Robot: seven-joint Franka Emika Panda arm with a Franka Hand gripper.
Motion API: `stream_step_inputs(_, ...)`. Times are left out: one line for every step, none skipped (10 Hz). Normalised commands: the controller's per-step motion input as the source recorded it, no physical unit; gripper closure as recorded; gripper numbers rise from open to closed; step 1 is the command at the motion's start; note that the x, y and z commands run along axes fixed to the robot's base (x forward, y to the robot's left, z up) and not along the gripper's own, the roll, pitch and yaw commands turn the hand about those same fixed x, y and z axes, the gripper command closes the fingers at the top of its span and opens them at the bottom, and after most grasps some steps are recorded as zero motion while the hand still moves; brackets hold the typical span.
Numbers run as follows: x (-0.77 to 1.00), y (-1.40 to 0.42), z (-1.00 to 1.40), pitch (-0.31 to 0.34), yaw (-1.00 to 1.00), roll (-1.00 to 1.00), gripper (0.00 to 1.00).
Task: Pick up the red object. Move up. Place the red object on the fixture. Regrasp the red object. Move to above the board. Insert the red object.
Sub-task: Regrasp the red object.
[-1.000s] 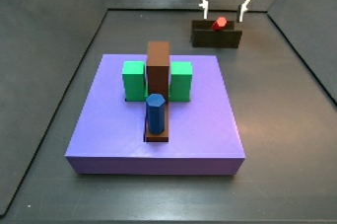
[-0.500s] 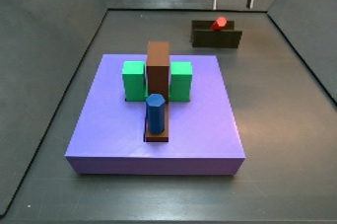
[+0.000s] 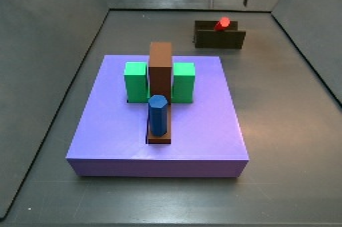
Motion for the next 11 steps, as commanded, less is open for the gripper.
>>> stream_step_inputs(-0.15,0.0,0.0,0.48,0.36,1.0,0.0)
stream_step_inputs(-0.18,0.0,0.0,0.44,0.36,1.0,0.0)
stream_step_inputs(-0.23,-0.1,0.0,0.209,0.3,1.0,0.0)
stream_step_inputs(-0.22,-0.12,0.0,0.174,0.29,1.0,0.0)
stream_step_inputs(0.0,-0.24,0.13,0.0,0.17,1.0,0.0)
stream_step_inputs(0.0,-0.51,0.19,0.0,0.04,1.0,0.0)
stream_step_inputs(0.0,-0.49,0.09,-0.011,0.0,1.0,0.0)
stream_step_inputs(0.0,-0.35,0.07,0.0,0.0,0.76,0.0)
stream_step_inputs(0.0,-0.29,0.06,0.0,0.0,0.59,0.0)
stream_step_inputs(0.0,0.0,0.0,0.0,0.0,0.01,0.0)
stream_step_inputs(0.23,-0.03,0.0,0.12,0.03,0.21,0.0)
